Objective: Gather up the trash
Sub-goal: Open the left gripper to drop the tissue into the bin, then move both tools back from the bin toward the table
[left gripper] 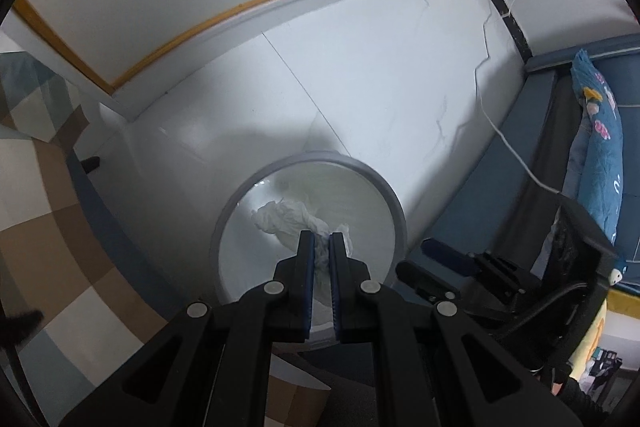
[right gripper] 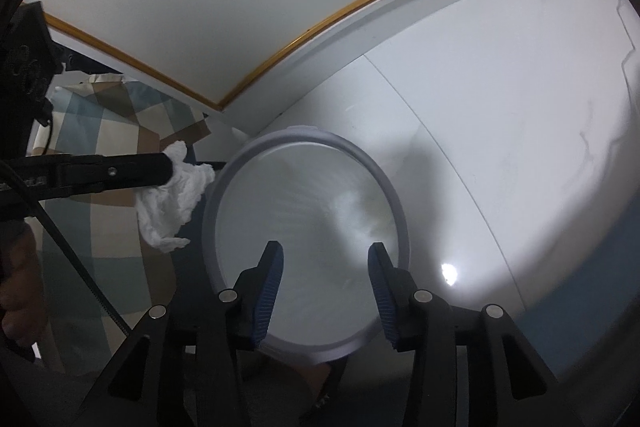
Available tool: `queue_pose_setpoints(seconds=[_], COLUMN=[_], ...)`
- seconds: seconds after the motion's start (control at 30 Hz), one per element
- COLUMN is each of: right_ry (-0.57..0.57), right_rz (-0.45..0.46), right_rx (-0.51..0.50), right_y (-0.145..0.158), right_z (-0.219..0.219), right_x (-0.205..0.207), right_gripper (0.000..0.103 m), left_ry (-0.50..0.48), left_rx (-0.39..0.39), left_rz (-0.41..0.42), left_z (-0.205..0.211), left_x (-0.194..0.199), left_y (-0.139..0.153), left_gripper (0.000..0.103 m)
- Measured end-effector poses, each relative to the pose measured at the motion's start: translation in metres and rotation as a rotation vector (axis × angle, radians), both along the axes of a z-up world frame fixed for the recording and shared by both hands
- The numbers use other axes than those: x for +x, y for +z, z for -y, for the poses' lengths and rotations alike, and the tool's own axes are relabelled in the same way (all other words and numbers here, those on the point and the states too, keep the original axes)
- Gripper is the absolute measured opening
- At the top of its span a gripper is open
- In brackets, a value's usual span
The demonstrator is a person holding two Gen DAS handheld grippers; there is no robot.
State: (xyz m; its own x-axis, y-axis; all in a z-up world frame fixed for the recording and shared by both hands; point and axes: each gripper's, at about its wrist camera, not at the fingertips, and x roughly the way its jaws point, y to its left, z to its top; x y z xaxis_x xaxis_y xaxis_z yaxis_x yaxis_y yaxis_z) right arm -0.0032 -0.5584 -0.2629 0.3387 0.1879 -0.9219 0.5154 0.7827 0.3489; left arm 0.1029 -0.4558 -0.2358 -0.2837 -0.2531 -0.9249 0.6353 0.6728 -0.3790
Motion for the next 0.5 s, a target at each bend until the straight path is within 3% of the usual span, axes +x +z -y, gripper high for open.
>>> queue_pose_setpoints(seconds=[0.23,0.3,0.4,0.47,0.5], right_ry=[-0.055,-0.074,-0.094,-0.107,-0.113], right_rz=[0.005,0.013,0.021,0.033,0.040], right_rx=[-0.022,-0.027,-0.032,-0.028,-0.027], right_y=[0.008,0.010,0.013,0.015,0.017], right_z=[0.012,0.014,0.016,0.018,0.019], right_x=[-0.011,-0.013,-0.013,-0.014,-0.014], right_gripper=[0.052,0.053,0.054,0.054,0.054], left_ry=[-0.039,-0.048,-0.047,-0.042,-0.037], left_rx=[0.062,0.097,0.106,0.110,0.104], left_rz=[-0.003,0.014,0.028,0.048,0.054], left_z=[0.005,0.005,0.003,0.000,-0.001], left_x=[-0.006,-0.007,-0.008,-0.007,-0.006], left_y=[-0.009,-0.011,-0.010,-0.007,-0.005], left_gripper=[0.006,0.013,0.031,0.048,0.049])
